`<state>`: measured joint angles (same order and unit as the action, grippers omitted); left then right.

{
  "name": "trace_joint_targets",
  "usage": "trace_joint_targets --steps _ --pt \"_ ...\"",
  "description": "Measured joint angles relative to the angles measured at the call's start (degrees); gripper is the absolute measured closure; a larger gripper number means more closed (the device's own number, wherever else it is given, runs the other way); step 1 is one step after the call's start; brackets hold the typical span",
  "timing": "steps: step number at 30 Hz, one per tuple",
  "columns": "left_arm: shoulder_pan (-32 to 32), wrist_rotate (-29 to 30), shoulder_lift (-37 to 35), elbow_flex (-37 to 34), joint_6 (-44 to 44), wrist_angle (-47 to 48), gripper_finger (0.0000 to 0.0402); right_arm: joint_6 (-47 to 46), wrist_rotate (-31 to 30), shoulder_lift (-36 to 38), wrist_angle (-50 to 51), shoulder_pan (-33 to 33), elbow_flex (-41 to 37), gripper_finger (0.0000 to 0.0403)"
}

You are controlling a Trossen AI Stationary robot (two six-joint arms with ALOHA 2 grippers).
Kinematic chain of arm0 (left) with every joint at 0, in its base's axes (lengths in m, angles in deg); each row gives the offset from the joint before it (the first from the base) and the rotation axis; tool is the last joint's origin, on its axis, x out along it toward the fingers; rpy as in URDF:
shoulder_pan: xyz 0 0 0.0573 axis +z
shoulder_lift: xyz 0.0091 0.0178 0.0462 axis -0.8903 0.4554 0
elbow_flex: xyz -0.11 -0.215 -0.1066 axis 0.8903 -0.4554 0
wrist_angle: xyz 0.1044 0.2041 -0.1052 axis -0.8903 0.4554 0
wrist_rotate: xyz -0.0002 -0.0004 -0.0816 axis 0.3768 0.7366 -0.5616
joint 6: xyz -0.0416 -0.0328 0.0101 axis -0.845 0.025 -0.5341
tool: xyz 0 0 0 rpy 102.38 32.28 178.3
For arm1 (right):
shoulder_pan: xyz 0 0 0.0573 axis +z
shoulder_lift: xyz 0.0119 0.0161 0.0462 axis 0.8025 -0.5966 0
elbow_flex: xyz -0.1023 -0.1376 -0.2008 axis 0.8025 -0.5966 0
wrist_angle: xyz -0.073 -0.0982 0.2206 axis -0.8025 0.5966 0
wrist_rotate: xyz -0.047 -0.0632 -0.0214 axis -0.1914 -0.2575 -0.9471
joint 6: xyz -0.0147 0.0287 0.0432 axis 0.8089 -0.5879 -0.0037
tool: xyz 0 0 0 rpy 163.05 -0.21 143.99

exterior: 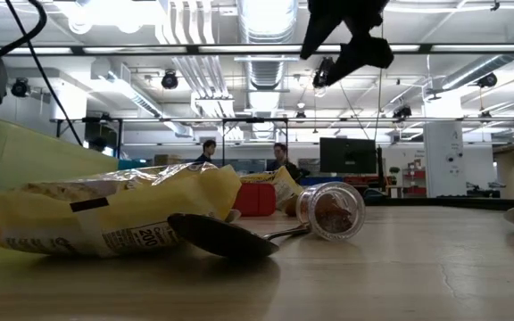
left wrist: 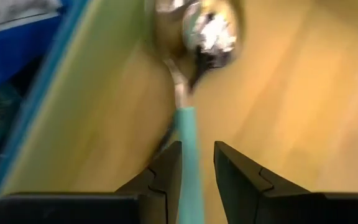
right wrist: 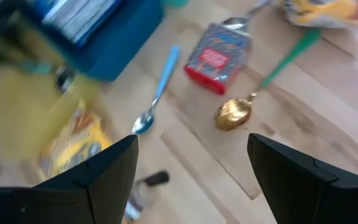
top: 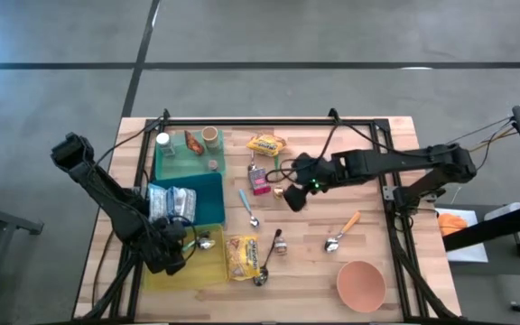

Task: Pick & Place Food Item
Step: Put the top yellow noodle pack into the dark blue bin

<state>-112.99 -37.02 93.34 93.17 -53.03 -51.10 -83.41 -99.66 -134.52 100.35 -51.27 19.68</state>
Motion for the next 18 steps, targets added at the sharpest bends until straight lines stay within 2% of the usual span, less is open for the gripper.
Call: trace_joint_targets --steps 6,11,18 --pt "1.02 -1.58 -0.2 2.96 -0.04 -0.13 0.0299 -10.85 0.04 -3.51 0.36 -4.27 -0.07 0.0103" --pt "4.47 -2.32 -0.33 7.28 0.86 -0.29 0.0299 -12.56 1.62 -9.12 0.48 -7.79 1.18 0.0103" --pt "17.39 -2.34 -0.31 12.91 5.52 -0.65 0.0299 -10.2 2.03 -19.71 1.73 -12.54 7.4 0.0103"
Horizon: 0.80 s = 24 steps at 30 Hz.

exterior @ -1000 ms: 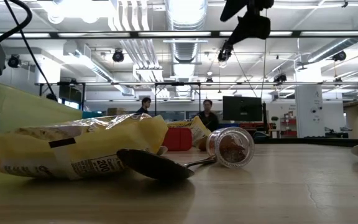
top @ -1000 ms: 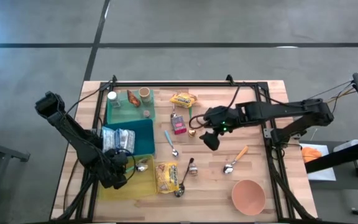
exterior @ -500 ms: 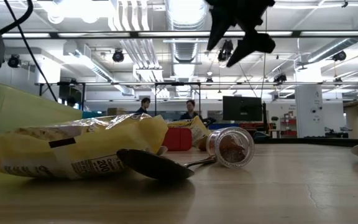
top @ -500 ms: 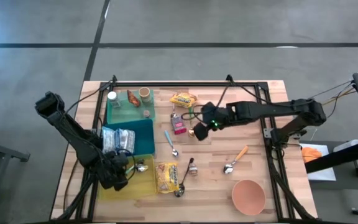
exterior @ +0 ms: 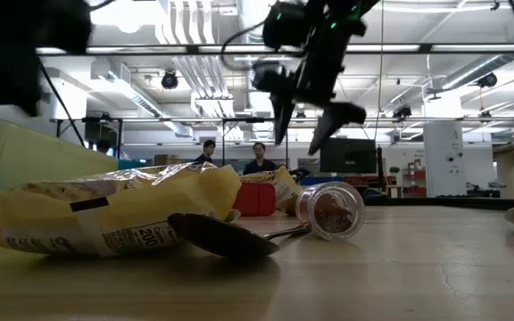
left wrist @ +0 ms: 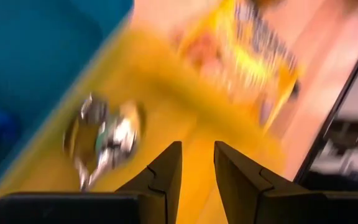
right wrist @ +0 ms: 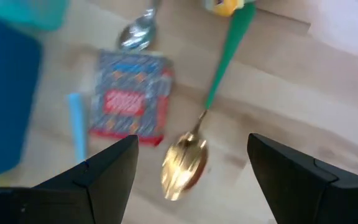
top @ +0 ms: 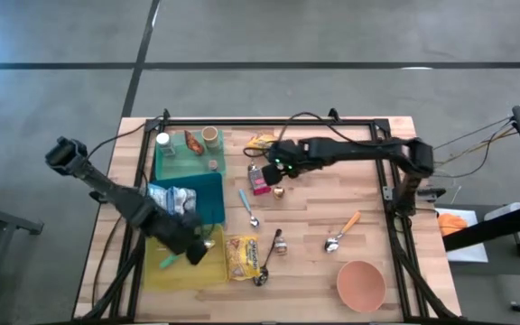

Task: Pick & Place Food Item
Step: Put the top yellow noodle pack into the dark blue bin

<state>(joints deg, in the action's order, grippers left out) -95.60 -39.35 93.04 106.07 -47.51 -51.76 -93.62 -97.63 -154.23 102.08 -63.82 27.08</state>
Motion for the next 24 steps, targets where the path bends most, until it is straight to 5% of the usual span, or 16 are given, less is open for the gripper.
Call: trace_joint_targets --steps 11,24 --pt "6.93 0.5 -0.04 5.65 14.39 -1.21 0.0299 10.23 -2.72 -10.13 7.87 -4.34 10.35 0.0103" --pt "7.24 0.67 -0.04 5.37 17.0 -0.34 0.0299 48.94 -11.48 -10.66 11.87 -6.29 17.87 0.0104"
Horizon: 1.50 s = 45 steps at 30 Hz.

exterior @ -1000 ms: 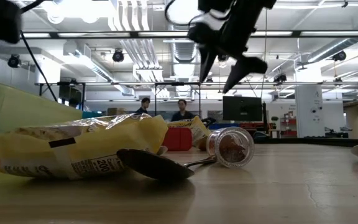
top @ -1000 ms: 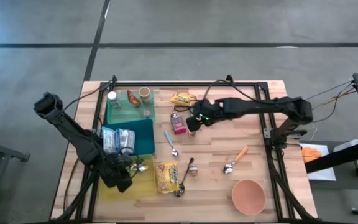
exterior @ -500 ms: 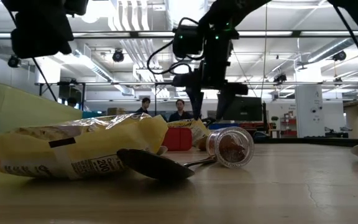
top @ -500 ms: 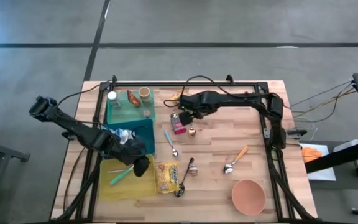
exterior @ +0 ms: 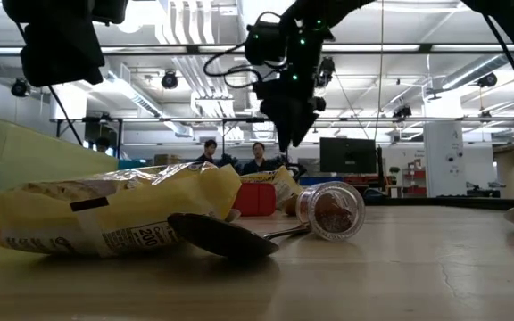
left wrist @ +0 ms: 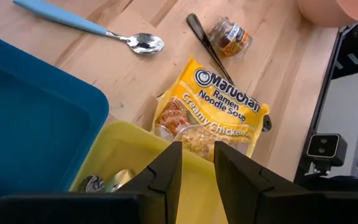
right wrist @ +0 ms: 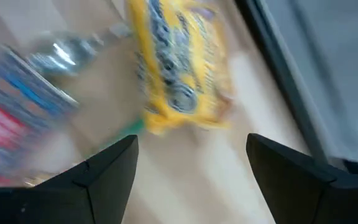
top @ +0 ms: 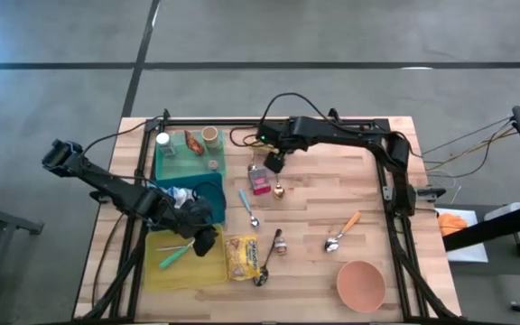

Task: Pick & Place Food Item
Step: Put the top yellow noodle pack into the dark blue bin

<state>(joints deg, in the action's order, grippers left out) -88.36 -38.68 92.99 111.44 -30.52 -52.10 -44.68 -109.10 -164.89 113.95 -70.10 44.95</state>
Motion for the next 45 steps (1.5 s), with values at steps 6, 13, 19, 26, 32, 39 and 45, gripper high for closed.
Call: trace_joint_targets --steps 6,13,19,26,32,39,45 --pt "0.15 0.0 -0.07 0.0 -0.02 0.0 0.0299 13.84 -3.23 0.0 -2.86 0.24 -1.42 0.0104" --pt "0.15 -0.22 -0.07 0.0 -0.2 -0.02 0.0299 26.4 -2.4 0.0 -8.33 1.47 -4.81 0.0104" --pt "0.15 -0.22 -0.07 0.0 -0.22 -0.02 0.0299 32.05 -1.69 0.0 -12.93 2.16 -8.71 0.0104" --pt "0.15 -0.23 -0.09 0.0 -0.24 -0.02 0.0299 33.58 -1.94 0.02 -21.18 2.11 -11.82 0.0104" --pt "0.15 -0.22 -0.09 0.0 -0.26 -0.02 0.0299 34.99 -2.53 0.02 -23.1 2.08 -14.5 0.0104" --pt "0.63 -0.22 -0.11 0.0 -0.28 -0.04 0.0299 32.85 -3.22 0.02 -24.45 1.84 -16.48 0.0162" --pt "0.81 -0.22 -0.11 0.0 -0.43 -0.06 0.0299 31.93 -3.27 0.02 -24.77 1.84 -15.87 0.0275"
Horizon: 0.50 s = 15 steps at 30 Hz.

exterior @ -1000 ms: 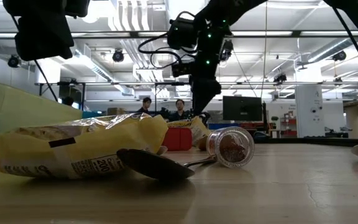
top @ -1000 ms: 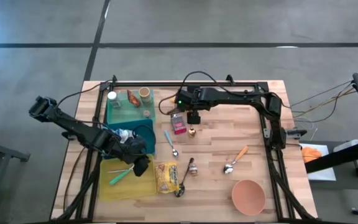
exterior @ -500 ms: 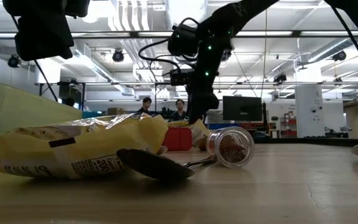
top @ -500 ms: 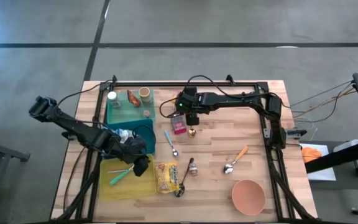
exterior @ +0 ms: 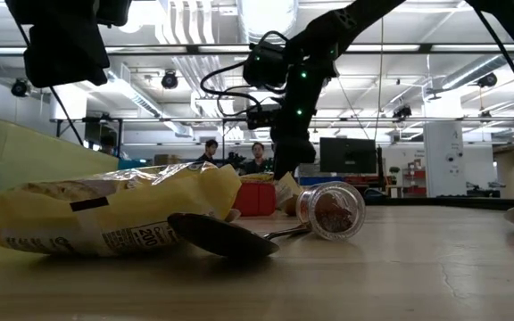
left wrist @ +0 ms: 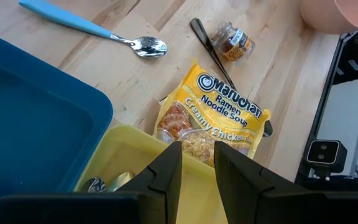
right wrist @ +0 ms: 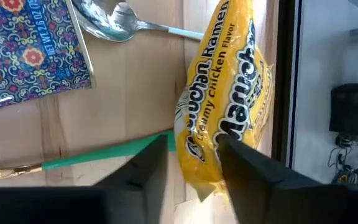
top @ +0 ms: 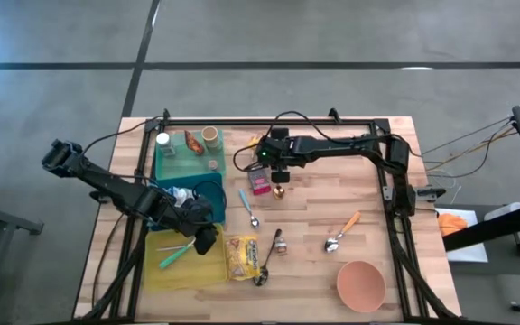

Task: Pick & Place Food Item
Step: Put the top yellow noodle pack into the dark blue bin

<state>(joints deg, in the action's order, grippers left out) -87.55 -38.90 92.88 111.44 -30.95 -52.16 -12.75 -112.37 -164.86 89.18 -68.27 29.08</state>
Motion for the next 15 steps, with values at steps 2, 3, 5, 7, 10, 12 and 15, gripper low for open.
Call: trace_joint_targets --steps 2,3,5,7,10,12,15 --pt "0.0 0.0 0.0 0.0 -0.25 0.0 0.0299 -0.02 -0.13 0.0 -0.31 0.0 0.0 0.0309" --pt "0.0 -0.02 0.0 0.0 -0.25 0.0 0.0299 -0.02 -0.13 0.01 -0.3 -0.01 0.0 0.0327" --pt "0.0 -0.02 0.0 0.0 -0.25 0.0 0.0299 -0.02 -0.13 0.02 -0.29 -0.03 0.0 0.0358" --pt "0.0 -0.02 0.0 0.0 -0.27 0.0 0.0299 -0.02 -0.12 0.02 -0.25 -0.12 -0.05 0.0385" --pt "0.0 -0.02 0.0 0.0 -0.28 -0.01 0.0299 -0.66 -0.09 0.02 0.39 -0.22 -0.09 0.0391" --pt "0.0 -0.02 0.0 0.0 -0.41 0.0 0.0299 -1.21 -0.07 0.02 0.9 -0.32 -0.09 0.0394" --pt "0.0 -0.02 0.0 0.0 -0.42 0.0 0.0299 -2.06 0.08 0.19 1.47 -0.31 -0.08 0.0395"
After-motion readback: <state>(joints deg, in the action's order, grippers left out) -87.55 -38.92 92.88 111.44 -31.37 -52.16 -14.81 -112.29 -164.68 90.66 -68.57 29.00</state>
